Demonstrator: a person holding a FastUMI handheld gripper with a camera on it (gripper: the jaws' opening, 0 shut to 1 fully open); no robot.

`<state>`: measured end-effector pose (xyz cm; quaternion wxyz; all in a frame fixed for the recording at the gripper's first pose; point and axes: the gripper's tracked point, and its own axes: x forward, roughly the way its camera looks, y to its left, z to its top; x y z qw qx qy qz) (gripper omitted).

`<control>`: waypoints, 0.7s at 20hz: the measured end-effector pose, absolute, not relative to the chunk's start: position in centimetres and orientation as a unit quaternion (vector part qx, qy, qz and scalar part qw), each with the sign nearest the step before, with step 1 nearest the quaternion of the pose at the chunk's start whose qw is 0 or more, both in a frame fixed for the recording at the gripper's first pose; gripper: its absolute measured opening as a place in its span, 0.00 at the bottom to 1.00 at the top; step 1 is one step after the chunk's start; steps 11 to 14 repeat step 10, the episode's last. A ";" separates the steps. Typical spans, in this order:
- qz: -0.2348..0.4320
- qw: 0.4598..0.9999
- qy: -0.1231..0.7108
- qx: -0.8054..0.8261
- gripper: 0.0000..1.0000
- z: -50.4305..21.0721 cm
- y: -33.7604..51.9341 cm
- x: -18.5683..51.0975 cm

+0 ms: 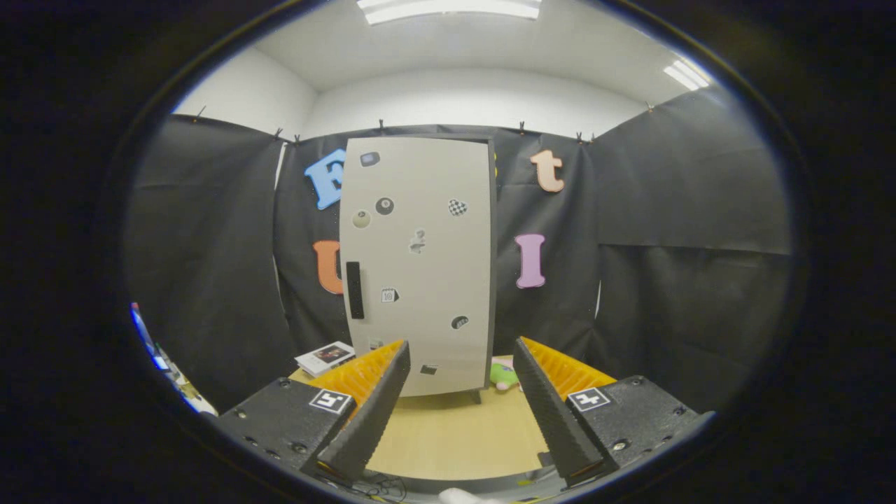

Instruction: Open the shoe cabinet door, grab the shoes and put them into the shoe cabinet, then close the shoe cabinet door.

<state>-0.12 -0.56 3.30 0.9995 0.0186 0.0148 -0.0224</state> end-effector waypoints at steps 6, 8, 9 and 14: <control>-0.021 1.000 0.014 0.018 0.97 3.4 -0.4 0.0; -0.019 1.000 0.013 0.021 0.97 3.4 -0.2 0.1; -0.018 1.000 0.014 0.022 0.97 3.4 -0.1 0.1; -0.018 1.000 0.013 0.022 0.97 3.4 -0.2 0.1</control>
